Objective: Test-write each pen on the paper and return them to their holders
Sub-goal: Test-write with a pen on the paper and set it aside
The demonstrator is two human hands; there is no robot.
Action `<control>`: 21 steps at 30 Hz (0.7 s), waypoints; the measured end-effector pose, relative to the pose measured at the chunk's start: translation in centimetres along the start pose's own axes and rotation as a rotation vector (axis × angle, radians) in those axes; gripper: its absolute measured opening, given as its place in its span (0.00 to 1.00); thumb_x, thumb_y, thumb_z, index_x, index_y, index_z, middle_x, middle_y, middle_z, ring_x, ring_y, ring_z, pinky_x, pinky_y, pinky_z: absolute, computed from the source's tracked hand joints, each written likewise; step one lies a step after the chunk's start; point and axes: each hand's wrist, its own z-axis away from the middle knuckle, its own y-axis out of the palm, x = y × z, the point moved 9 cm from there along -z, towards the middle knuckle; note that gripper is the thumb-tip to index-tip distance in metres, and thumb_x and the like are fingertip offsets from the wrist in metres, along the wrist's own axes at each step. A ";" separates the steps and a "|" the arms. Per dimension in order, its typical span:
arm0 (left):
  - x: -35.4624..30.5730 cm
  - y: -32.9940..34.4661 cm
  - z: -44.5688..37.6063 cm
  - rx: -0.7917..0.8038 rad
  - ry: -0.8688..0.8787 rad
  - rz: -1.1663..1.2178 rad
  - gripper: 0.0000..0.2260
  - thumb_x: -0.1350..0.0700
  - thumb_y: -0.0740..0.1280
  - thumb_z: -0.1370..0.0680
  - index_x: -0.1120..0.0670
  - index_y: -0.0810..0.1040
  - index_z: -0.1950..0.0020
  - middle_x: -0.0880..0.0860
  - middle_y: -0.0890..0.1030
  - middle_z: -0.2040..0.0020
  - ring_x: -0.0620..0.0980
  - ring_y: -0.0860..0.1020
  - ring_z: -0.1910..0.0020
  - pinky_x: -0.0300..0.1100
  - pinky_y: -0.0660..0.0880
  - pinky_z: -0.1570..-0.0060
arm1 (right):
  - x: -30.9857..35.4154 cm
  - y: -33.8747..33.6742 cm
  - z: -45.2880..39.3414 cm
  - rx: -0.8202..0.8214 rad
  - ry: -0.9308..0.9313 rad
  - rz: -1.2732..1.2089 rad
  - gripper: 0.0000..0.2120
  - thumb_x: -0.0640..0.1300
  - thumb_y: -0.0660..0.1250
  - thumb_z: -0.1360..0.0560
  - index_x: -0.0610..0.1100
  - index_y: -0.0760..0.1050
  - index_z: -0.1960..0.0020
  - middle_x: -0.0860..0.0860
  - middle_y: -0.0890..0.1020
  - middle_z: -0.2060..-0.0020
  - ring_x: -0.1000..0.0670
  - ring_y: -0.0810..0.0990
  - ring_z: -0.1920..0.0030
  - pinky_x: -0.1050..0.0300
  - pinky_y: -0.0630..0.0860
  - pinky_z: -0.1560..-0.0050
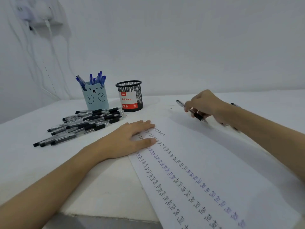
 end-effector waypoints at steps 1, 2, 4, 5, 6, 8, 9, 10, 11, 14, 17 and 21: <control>0.0 -0.2 0.0 -0.034 0.013 0.015 0.35 0.28 0.56 0.36 0.39 0.68 0.31 0.35 0.63 0.30 0.32 0.60 0.31 0.35 0.53 0.29 | -0.3 -0.5 -0.2 -0.003 -0.007 0.085 0.05 0.38 0.70 0.29 0.35 0.79 0.60 0.46 0.77 0.72 0.51 0.73 0.76 0.63 0.67 0.72; 0.0 -0.6 0.0 -0.070 0.030 0.022 0.34 0.28 0.56 0.36 0.40 0.70 0.33 0.36 0.66 0.30 0.33 0.63 0.32 0.34 0.56 0.30 | -0.6 -1.2 -0.5 -0.011 -0.012 0.154 0.06 0.38 0.71 0.29 0.34 0.80 0.59 0.47 0.77 0.72 0.51 0.73 0.75 0.63 0.67 0.72; 0.2 -0.9 0.0 -0.094 0.044 0.016 0.33 0.28 0.57 0.36 0.41 0.73 0.36 0.38 0.71 0.34 0.34 0.67 0.35 0.33 0.60 0.32 | -1.3 -2.3 -0.9 -0.043 -0.023 0.258 0.08 0.39 0.74 0.30 0.34 0.80 0.57 0.48 0.78 0.72 0.53 0.74 0.74 0.65 0.67 0.74; 0.3 -1.0 0.0 -0.088 0.044 0.008 0.33 0.28 0.57 0.36 0.41 0.73 0.36 0.37 0.71 0.34 0.34 0.67 0.35 0.35 0.60 0.32 | -1.5 -2.9 -0.9 -0.071 -0.034 0.303 0.08 0.39 0.74 0.31 0.35 0.80 0.56 0.49 0.77 0.72 0.54 0.73 0.74 0.65 0.67 0.75; 0.4 -1.0 0.0 -0.075 0.040 0.000 0.34 0.27 0.57 0.36 0.41 0.73 0.35 0.37 0.71 0.34 0.34 0.67 0.35 0.37 0.61 0.31 | -1.7 -3.3 -1.0 -0.097 -0.042 0.339 0.09 0.40 0.75 0.32 0.36 0.80 0.55 0.50 0.77 0.71 0.54 0.73 0.73 0.64 0.67 0.74; 0.5 -1.2 0.0 -0.071 0.038 -0.003 0.35 0.25 0.57 0.38 0.40 0.73 0.35 0.36 0.71 0.34 0.35 0.66 0.34 0.40 0.61 0.30 | -2.1 -3.9 -1.2 -0.121 -0.054 0.407 0.10 0.40 0.76 0.33 0.37 0.80 0.54 0.51 0.75 0.70 0.55 0.72 0.70 0.63 0.66 0.72; 0.7 -1.3 0.0 -0.076 0.035 0.001 0.37 0.23 0.57 0.39 0.40 0.73 0.35 0.36 0.71 0.34 0.35 0.67 0.34 0.39 0.61 0.30 | -2.4 -3.8 -1.3 -0.118 -0.054 0.432 0.10 0.39 0.75 0.33 0.36 0.80 0.54 0.51 0.75 0.69 0.55 0.72 0.69 0.63 0.66 0.71; 0.8 -1.5 0.0 -0.086 0.031 0.003 0.39 0.22 0.56 0.40 0.40 0.73 0.36 0.36 0.71 0.34 0.35 0.67 0.34 0.39 0.61 0.31 | -2.5 -3.9 -1.4 -0.118 -0.058 0.447 0.09 0.39 0.74 0.32 0.36 0.80 0.55 0.51 0.75 0.70 0.55 0.72 0.69 0.63 0.67 0.71; 1.0 -1.7 0.1 -0.093 0.021 0.005 0.40 0.21 0.56 0.41 0.40 0.73 0.36 0.35 0.71 0.35 0.35 0.67 0.35 0.38 0.61 0.31 | -2.5 -3.9 -1.4 -0.124 -0.066 0.460 0.08 0.38 0.73 0.32 0.36 0.80 0.55 0.51 0.75 0.70 0.55 0.72 0.69 0.64 0.67 0.72; 1.2 -1.9 0.1 -0.104 0.004 -0.002 0.36 0.24 0.57 0.40 0.39 0.73 0.37 0.34 0.71 0.35 0.35 0.67 0.35 0.39 0.61 0.31 | -2.3 -3.8 -1.5 -0.151 -0.121 0.495 0.06 0.38 0.71 0.30 0.36 0.79 0.55 0.52 0.73 0.71 0.55 0.70 0.69 0.65 0.65 0.72; 0.8 -2.2 0.3 -0.120 0.004 0.021 0.32 0.27 0.60 0.36 0.39 0.74 0.37 0.33 0.71 0.38 0.32 0.68 0.38 0.34 0.62 0.35 | -1.4 -3.7 -1.2 -0.181 -0.179 0.489 0.03 0.40 0.68 0.27 0.39 0.76 0.57 0.53 0.73 0.69 0.50 0.73 0.65 0.64 0.65 0.71; 0.3 -3.5 1.0 -0.218 0.006 0.061 0.22 0.35 0.60 0.28 0.42 0.76 0.39 0.33 0.74 0.42 0.32 0.70 0.41 0.28 0.64 0.43 | 2.1 -2.1 -0.1 -0.172 -0.306 0.406 0.06 0.42 0.66 0.26 0.40 0.77 0.59 0.50 0.75 0.69 0.49 0.72 0.64 0.59 0.68 0.65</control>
